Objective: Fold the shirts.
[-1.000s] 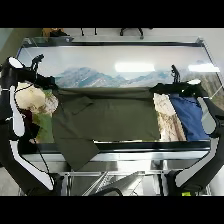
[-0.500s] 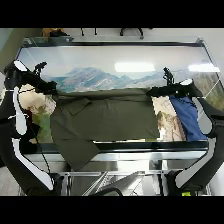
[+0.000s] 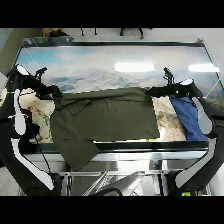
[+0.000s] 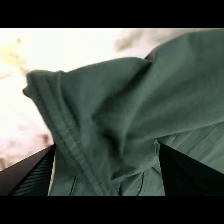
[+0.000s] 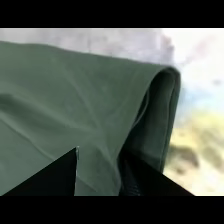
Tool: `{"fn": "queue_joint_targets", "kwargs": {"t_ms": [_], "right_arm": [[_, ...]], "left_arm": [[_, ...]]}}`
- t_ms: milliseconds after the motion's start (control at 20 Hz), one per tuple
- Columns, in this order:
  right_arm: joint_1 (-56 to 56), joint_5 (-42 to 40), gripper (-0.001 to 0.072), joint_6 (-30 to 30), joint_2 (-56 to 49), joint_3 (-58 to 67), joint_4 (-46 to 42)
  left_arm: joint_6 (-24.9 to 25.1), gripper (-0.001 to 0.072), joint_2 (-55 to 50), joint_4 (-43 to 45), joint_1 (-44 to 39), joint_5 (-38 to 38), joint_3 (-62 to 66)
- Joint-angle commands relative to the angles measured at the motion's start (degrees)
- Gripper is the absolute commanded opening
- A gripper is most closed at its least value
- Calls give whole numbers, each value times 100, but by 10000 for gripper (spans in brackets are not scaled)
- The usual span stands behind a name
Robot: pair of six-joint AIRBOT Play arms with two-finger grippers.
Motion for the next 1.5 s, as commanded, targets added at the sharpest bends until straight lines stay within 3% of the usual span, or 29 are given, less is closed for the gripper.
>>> {"fn": "queue_joint_targets", "kwargs": {"t_ms": [0, 100, 300, 400, 450, 500, 700, 850, 1100, 1250, 1450], "right_arm": [[-208, 549, 328, 179, 306, 2, 4], [-514, 918, 328, 459, 721, -2, -267], [-1001, 1670, 329, 839, 1650, -979, -883], [-1237, 1602, 330, 1045, 2188, -1982, -1198], [-1364, 1491, 368, 1174, 2420, -2470, -1257], [-1478, 1384, 482, 1231, 2608, -2916, -1248], [-1569, 1211, 491, 1235, 2754, -3915, -1290], [-1569, 1213, 491, 1215, 2710, -4074, -1207], [-1569, 1211, 491, 1062, 2710, -4072, -1139], [-1569, 1211, 491, 994, 2710, -4072, -1132], [-1569, 1209, 491, 931, 2710, -4072, -1117]], "left_arm": [[-597, 691, 61, 404, 149, -428, 509], [-905, 691, 310, 498, 289, -835, 625], [-988, 691, 1794, 339, 498, -765, -1419], [-885, 690, 2669, 343, 553, -601, -2802], [-883, 690, 3119, 345, 610, -476, -3545], [-883, 691, 3512, 345, 669, -376, -4194], [-872, 691, 4754, 339, 914, -229, -6334], [-876, 691, 5377, 321, 901, 282, -7298], [-811, 690, 5744, 2, 901, 940, -8201], [-433, 690, 5359, -634, 898, 1178, -8397], [-275, 689, 4575, -741, 791, 1287, -8389]]}}
